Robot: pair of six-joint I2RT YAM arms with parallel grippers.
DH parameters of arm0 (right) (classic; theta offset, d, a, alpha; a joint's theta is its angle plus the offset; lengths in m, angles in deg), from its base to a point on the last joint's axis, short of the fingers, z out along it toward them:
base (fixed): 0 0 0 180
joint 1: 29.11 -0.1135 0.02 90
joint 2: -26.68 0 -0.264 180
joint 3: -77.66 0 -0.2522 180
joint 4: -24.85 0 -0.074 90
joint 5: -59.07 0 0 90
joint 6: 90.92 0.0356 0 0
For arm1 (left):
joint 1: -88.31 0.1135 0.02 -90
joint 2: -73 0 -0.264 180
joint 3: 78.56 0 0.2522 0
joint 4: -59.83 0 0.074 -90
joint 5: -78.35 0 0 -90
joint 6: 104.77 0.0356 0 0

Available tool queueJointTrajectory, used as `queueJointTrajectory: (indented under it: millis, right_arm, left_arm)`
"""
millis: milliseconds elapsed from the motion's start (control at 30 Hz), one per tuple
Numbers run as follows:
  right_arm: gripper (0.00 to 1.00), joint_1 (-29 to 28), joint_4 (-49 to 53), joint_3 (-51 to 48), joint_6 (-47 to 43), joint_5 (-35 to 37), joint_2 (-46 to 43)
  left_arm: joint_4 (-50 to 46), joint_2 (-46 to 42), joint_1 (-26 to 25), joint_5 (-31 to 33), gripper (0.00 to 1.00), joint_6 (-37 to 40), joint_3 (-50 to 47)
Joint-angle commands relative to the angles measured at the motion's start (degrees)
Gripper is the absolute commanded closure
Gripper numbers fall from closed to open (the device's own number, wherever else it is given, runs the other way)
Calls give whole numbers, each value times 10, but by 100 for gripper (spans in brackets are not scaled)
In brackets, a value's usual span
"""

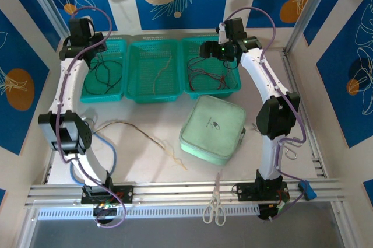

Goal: Untangle the cables

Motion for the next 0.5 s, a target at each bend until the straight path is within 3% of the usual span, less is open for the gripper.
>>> queueJointTrajectory:
  millis: [0,467]
  right_arm:
    - [11,-1,3,-21,-4,-14,-37]
    - [11,0,5,-38,2,-31,-50]
  left_arm:
    - [24,30,10,-5,100,-11,-7]
    - [-59,196,38,-18,100,-17,55]
